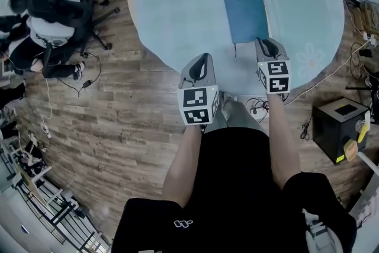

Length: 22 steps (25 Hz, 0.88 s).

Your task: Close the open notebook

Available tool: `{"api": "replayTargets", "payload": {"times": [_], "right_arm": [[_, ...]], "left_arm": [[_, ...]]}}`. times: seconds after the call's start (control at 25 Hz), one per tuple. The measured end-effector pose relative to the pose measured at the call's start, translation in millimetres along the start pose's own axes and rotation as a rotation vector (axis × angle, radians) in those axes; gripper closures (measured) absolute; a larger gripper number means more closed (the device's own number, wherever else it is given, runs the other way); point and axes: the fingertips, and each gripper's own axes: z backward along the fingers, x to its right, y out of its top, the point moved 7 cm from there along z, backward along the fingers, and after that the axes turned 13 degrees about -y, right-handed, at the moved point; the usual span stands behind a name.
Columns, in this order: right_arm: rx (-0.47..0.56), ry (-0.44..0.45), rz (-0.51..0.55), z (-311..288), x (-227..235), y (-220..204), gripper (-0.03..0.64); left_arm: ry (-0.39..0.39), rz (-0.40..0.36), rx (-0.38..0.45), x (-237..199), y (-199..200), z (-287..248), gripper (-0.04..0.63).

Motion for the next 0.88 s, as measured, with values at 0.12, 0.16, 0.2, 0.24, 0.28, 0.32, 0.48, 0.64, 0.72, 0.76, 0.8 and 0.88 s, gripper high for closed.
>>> {"api": "replayTargets", "payload": {"times": [0.12,0.16,0.2,0.24,0.28,0.32,0.48,0.64,0.72,0.76,0.8,0.88], "right_arm": [[-0.052,-0.002,0.012,-8,4,-6,0.543],[-0.068,-0.007,0.013,-9,5,-7,0.533],[-0.083,-0.013,0.008,-11,6,-9,0.521],[-0.096,-0.019,-0.005,-12,7,-10,0.512],[-0.107,-0.023,-0.028,-13,8,-12,0.501],[-0.114,-0.026,-0.058,-14,9,-14,0.5],[-0.137,-0.047,-0.12,-15,17,-12,0.441],[-0.144,-0.084,-0.103,-6,34,-4,0.388],[-0.126,-0.112,-0.141,2,51,-2,0.399],[-0.109,-0.119,-0.167,7,60,0,0.399],[-0.085,-0.122,-0.188,12,67,5,0.407],[-0.019,-0.114,-0.212,23,79,20,0.425]], "left_arm": [[0.002,0.014,0.008,0,0,-1,0.592],[0.0,0.018,0.011,0,0,-1,0.592],[-0.002,0.021,0.014,1,0,-2,0.592],[-0.004,0.023,0.018,2,1,-1,0.592],[-0.004,0.026,0.022,2,1,-1,0.592],[-0.002,0.031,0.028,1,2,0,0.592],[0.014,0.051,0.064,-3,11,-1,0.592],[0.016,0.053,0.11,1,26,-2,0.592],[0.009,0.045,0.134,5,36,-2,0.592],[0.005,0.039,0.147,7,42,-2,0.592],[0.001,0.031,0.161,9,49,-2,0.592],[-0.006,0.014,0.191,13,63,-2,0.592]]}}
